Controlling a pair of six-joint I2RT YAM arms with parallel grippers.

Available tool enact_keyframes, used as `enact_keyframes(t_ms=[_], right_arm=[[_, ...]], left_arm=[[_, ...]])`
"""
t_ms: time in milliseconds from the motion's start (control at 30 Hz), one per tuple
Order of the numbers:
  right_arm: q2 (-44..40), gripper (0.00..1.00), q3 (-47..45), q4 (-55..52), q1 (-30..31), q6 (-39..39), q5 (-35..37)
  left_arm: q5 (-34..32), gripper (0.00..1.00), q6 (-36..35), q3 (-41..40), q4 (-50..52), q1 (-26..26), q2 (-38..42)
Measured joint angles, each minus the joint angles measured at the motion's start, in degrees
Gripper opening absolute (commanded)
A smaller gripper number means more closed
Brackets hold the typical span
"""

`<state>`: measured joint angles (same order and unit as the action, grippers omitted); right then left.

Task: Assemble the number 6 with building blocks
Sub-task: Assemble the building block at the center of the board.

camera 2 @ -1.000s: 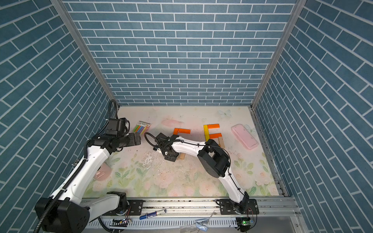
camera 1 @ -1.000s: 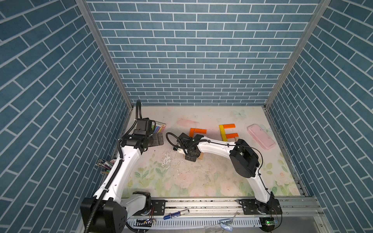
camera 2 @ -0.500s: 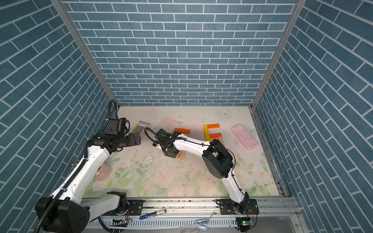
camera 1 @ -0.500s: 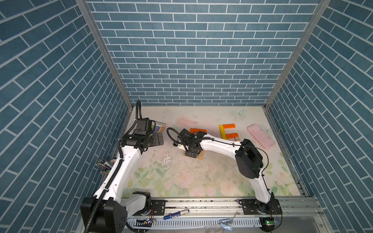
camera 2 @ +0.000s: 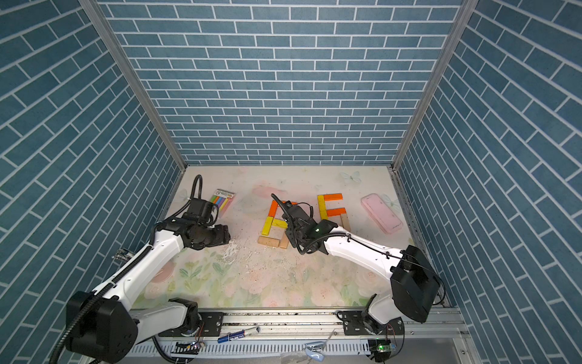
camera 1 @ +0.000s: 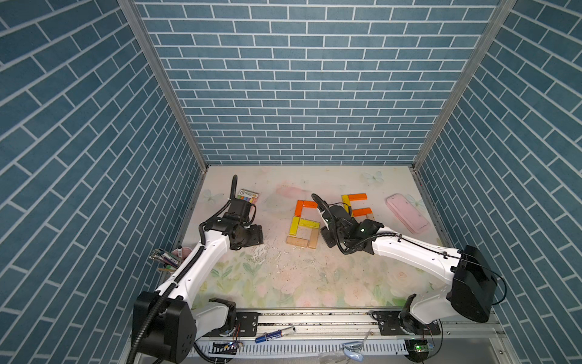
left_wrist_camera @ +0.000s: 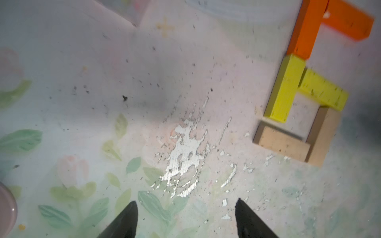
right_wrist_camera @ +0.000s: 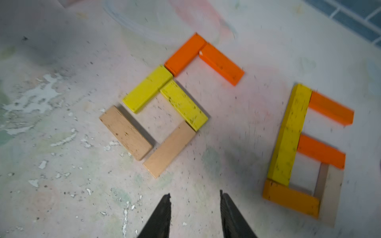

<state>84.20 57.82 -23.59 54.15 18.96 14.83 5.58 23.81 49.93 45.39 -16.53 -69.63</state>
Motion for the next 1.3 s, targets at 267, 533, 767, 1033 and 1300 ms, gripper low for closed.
enact_keyframes(t_ms=[267,533,767,1033,1300], right_arm=[[0.4,0.37,-4.0,1.7,0.0,14.8,-1.3],[1.6,0.37,-4.8,6.1,-0.4,17.2,-2.7],[0.7,0.40,-8.3,9.7,-1.1,14.5,-3.7],[-2.9,0.40,-12.5,14.4,-1.8,12.2,-3.8],[-5.4,0.40,-15.0,17.7,-3.2,12.2,-4.5]], left_arm=[[-4.5,0.72,3.8,-0.3,-3.7,-10.3,-9.9],[-6.3,0.77,1.9,0.7,-9.5,-16.5,-15.1],[-5.1,0.83,-4.2,1.5,-14.0,-17.5,-17.1],[-2.8,0.79,-9.2,2.7,-17.6,-18.8,-22.1],[-2.8,0.73,-11.5,6.0,-18.3,-20.2,-27.2]])
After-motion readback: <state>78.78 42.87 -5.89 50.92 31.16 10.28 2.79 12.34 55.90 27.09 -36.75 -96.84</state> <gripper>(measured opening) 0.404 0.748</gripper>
